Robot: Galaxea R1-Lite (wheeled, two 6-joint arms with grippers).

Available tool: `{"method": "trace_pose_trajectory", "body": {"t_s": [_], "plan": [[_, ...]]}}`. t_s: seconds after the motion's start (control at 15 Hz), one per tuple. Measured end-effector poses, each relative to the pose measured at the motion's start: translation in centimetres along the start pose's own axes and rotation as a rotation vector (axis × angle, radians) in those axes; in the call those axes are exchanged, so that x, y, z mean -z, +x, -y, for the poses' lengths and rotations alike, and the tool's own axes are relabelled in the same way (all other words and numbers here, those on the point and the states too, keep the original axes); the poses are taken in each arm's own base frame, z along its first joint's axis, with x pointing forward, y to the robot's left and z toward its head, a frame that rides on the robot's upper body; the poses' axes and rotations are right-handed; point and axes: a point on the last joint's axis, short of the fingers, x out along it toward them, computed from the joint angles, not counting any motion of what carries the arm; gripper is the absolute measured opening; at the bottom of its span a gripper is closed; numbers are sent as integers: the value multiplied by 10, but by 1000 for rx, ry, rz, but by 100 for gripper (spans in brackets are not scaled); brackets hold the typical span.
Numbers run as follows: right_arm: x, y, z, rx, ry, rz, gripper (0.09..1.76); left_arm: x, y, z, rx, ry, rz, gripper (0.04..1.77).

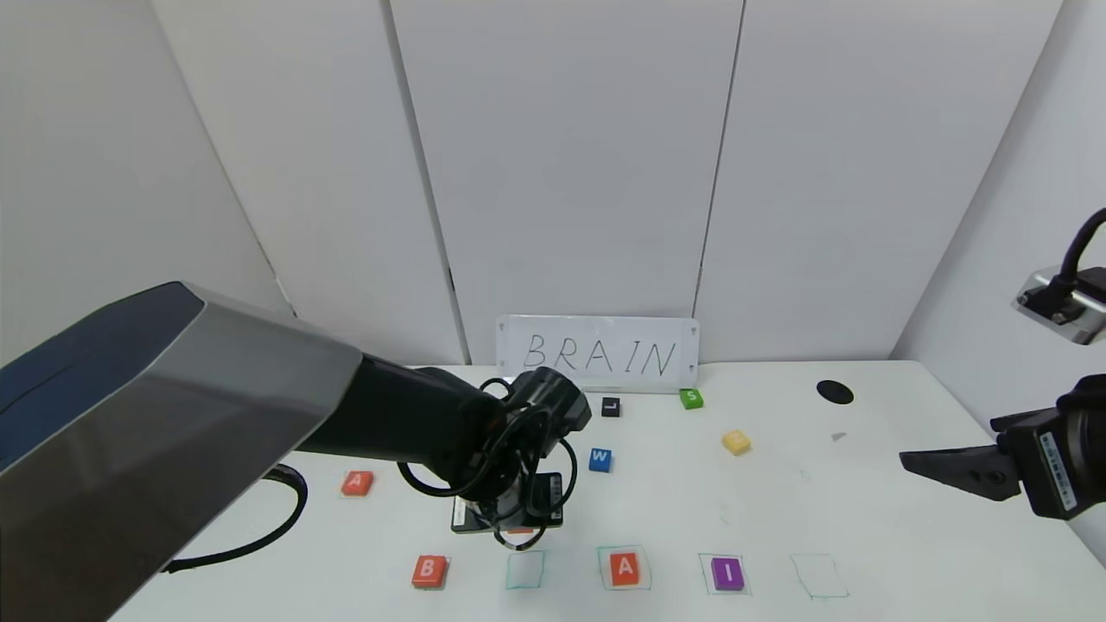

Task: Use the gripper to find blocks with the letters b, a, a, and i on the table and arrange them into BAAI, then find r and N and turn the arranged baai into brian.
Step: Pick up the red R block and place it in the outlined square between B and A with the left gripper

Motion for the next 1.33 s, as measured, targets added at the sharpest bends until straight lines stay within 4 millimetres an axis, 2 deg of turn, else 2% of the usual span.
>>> {"method": "trace_pose_trajectory", "body": {"t_s": [0.67,1.33], "plan": [[0,1,0,-2,-1,-2,171,34,16,2,2,17,-24,49],[0,1,0,-2,-1,-5,171,44,24,1,-20,34,-51,49]]}}
